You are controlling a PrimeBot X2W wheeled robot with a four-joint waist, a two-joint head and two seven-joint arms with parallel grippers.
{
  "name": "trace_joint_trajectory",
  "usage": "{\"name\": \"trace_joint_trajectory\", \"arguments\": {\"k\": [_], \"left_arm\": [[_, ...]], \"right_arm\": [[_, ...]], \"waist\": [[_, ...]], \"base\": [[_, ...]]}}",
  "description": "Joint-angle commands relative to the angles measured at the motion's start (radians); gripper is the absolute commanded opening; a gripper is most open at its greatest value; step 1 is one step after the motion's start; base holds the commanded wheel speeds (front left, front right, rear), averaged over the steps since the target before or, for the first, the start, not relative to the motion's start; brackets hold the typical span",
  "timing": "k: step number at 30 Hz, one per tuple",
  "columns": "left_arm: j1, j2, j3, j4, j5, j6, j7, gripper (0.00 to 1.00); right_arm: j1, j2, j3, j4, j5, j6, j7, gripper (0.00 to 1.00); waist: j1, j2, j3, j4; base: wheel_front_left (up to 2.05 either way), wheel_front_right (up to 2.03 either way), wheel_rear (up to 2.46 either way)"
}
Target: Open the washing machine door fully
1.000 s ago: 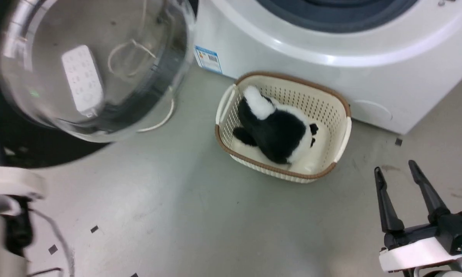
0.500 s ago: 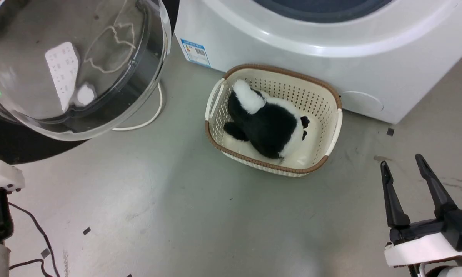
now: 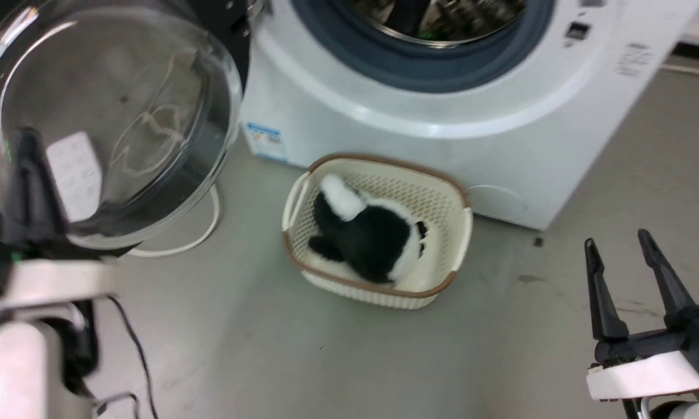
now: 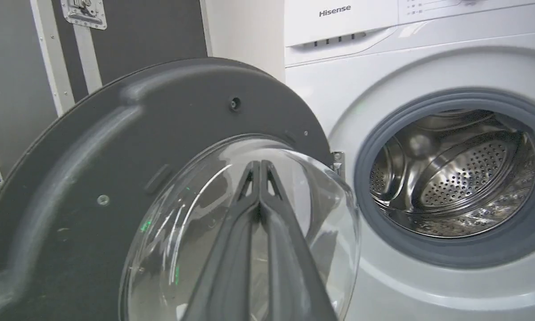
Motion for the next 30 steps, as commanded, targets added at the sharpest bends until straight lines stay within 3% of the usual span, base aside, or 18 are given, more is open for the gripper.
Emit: {"name": "trace_joint_trajectory", "arguments": {"k": [1,6,14,15,16,17,18,30], "left_arm": [[0.034,-0.017,-0.010,-0.021,0.015,0.002,-0.004,0.00],[0.132,-0.088,-0.038,-0.087,0.035,0.011,-0.004,0.00],[0.243,-0.155,-0.126,-0.084,0.090,-0.004,-0.004,0.00],[0.255,-0.164,-0.139,-0.081,0.101,-0.003,-0.004,0.06],[0.268,-0.172,-0.155,-0.079,0.113,-0.003,-0.004,0.39],[0.281,-0.181,-0.169,-0.076,0.125,-0.001,-0.004,0.87],[0.293,-0.188,-0.183,-0.071,0.135,0.000,-0.004,1.00],[0.357,-0.226,-0.244,0.039,0.165,-0.006,-0.004,1.00]], "right_arm": [[-0.004,0.004,-0.001,-0.005,0.021,0.001,-0.005,1.00],[0.005,0.005,0.006,-0.018,0.034,0.001,-0.005,1.00],[0.048,0.005,0.023,-0.018,0.038,0.001,-0.005,1.00],[0.054,0.005,0.024,-0.015,0.040,0.001,-0.005,1.00],[0.060,0.005,0.026,-0.013,0.041,0.001,-0.005,1.00],[0.066,0.005,0.027,-0.010,0.039,0.001,-0.005,1.00],[0.071,0.005,0.026,-0.007,0.039,0.001,-0.005,1.00],[0.109,0.005,0.025,0.034,0.046,0.001,-0.005,1.00]], "waist": [[0.0002,0.0000,-0.048,-0.051],[0.0002,0.0000,-0.103,-0.112],[0.0002,0.0000,-0.153,-0.178],[0.0002,0.0000,-0.159,-0.185],[0.0002,0.0000,-0.162,-0.192],[0.0002,0.0000,-0.166,-0.199],[0.0002,0.0000,-0.169,-0.205],[0.0002,0.0000,-0.179,-0.236]], "base": [[0.00,0.00,0.00],[0.00,0.00,0.00],[0.00,0.00,0.00],[0.00,0.00,0.00],[0.00,0.00,0.00],[0.00,0.00,0.00],[0.00,0.00,0.00],[0.00,0.00,0.00]]}}
